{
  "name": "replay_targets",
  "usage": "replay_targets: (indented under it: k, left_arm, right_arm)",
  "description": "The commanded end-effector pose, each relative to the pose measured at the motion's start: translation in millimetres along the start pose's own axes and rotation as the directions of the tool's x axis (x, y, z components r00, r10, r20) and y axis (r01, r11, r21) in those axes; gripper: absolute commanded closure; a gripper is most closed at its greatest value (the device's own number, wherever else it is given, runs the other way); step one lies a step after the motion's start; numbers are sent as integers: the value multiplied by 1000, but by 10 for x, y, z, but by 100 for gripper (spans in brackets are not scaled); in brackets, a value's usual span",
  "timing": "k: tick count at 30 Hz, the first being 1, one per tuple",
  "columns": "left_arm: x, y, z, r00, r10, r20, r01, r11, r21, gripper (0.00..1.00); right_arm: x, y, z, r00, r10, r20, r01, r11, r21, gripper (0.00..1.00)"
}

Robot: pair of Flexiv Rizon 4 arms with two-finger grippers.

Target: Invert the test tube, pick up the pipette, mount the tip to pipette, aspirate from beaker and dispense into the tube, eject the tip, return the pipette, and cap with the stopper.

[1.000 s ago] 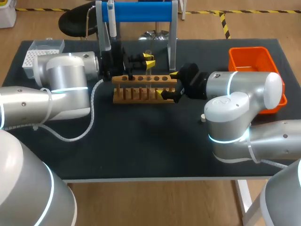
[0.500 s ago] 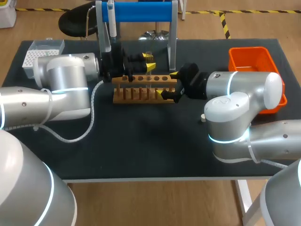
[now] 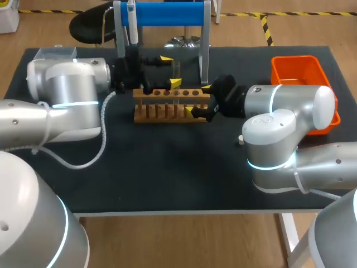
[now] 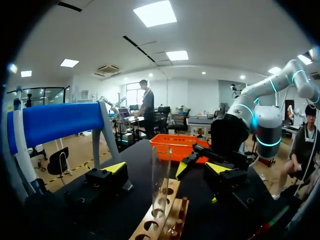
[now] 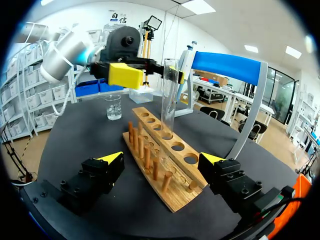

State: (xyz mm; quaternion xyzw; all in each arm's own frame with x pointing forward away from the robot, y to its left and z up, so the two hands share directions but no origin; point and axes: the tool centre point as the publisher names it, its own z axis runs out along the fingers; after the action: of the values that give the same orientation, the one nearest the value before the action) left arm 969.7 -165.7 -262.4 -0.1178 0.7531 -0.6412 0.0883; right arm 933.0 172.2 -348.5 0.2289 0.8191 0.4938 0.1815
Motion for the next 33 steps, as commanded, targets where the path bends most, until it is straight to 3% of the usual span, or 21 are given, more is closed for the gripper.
replay_targets:
  k: [1,2,27,33]
  left_arm:
    - [289,-121,-553,993,-18,120,26,997,-67,0]
    - [333,-116,-679,986,-25,164,38,996,-77,0]
    - [333,-116,-679,986,-25,164,38,996,-77,0]
    - [108,19,-1225,942,-32,334,51,997,-49,0]
  right_arm:
    - [2,-6,-6,1000,0,0,0,1000,-2,0]
    - [2,-6,-6,1000,0,0,0,1000,-2,0]
    - [2,-6,-6,1000,0,0,0,1000,-2,0]
    - [2,-6,-6,1000,0,0,0,1000,-2,0]
